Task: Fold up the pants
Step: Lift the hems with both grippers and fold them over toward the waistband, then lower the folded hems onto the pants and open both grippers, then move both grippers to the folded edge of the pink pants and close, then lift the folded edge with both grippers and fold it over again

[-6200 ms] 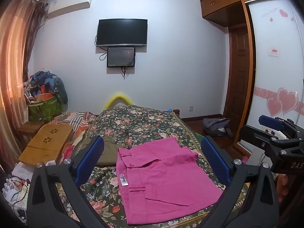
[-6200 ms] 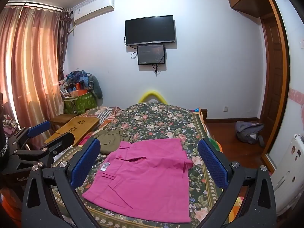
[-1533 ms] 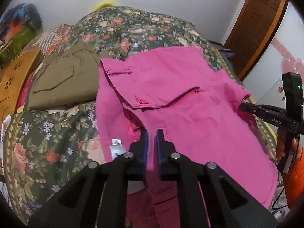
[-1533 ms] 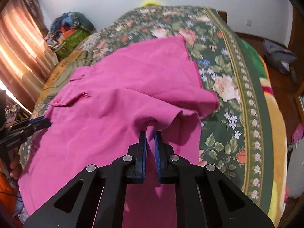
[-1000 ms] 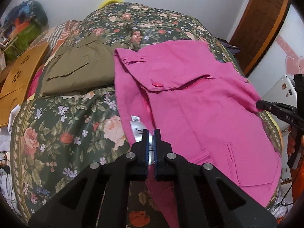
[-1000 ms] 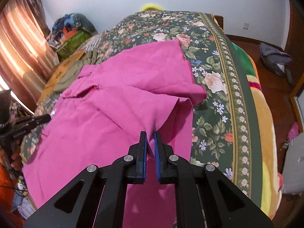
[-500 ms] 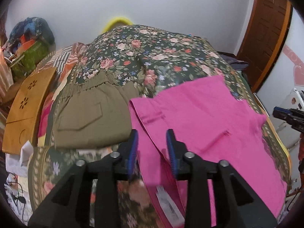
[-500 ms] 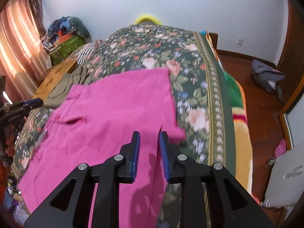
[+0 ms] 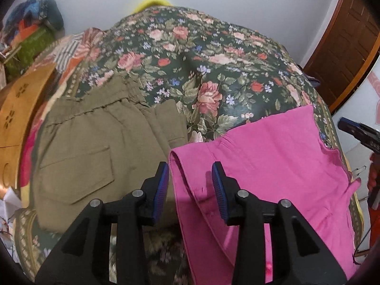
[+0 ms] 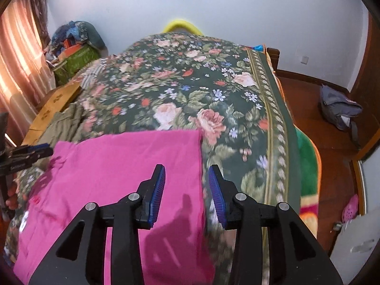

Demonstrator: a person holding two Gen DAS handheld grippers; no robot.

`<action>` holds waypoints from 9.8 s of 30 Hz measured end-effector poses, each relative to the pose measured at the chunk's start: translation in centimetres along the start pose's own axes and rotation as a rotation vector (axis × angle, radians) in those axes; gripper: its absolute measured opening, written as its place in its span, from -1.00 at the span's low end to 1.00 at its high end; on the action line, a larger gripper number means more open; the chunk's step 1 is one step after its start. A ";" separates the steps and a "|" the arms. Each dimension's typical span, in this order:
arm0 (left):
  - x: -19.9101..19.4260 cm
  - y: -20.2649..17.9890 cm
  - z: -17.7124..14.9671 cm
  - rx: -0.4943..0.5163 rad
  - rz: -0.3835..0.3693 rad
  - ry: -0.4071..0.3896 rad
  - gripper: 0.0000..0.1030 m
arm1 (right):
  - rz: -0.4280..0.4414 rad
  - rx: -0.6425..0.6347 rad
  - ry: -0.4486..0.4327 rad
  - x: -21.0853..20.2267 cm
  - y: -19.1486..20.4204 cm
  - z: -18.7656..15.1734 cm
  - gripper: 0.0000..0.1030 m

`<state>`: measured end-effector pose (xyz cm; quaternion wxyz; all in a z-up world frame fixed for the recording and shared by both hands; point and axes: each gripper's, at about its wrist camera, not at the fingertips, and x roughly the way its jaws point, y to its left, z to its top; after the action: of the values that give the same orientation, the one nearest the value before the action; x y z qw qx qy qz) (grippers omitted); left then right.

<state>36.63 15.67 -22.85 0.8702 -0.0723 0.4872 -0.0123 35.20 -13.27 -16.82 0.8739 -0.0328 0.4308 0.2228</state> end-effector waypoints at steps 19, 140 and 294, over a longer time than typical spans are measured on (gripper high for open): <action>3.5 -1.3 1.5 0.092 0.015 0.008 -0.37 | 0.070 -0.005 0.069 7.3 -1.2 2.3 -0.29; -14.0 -9.1 -19.6 0.178 -0.144 -0.014 -0.53 | 0.159 0.133 0.099 -12.0 8.0 -20.4 -0.20; -11.4 -7.2 -16.2 0.087 -0.051 0.001 0.12 | 0.127 -0.100 0.048 -8.1 8.0 -13.1 -0.05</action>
<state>17.21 7.76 -20.57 0.8718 -0.0466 0.4845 -0.0556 17.85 -12.24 -17.75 0.8448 -0.0544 0.4410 0.2980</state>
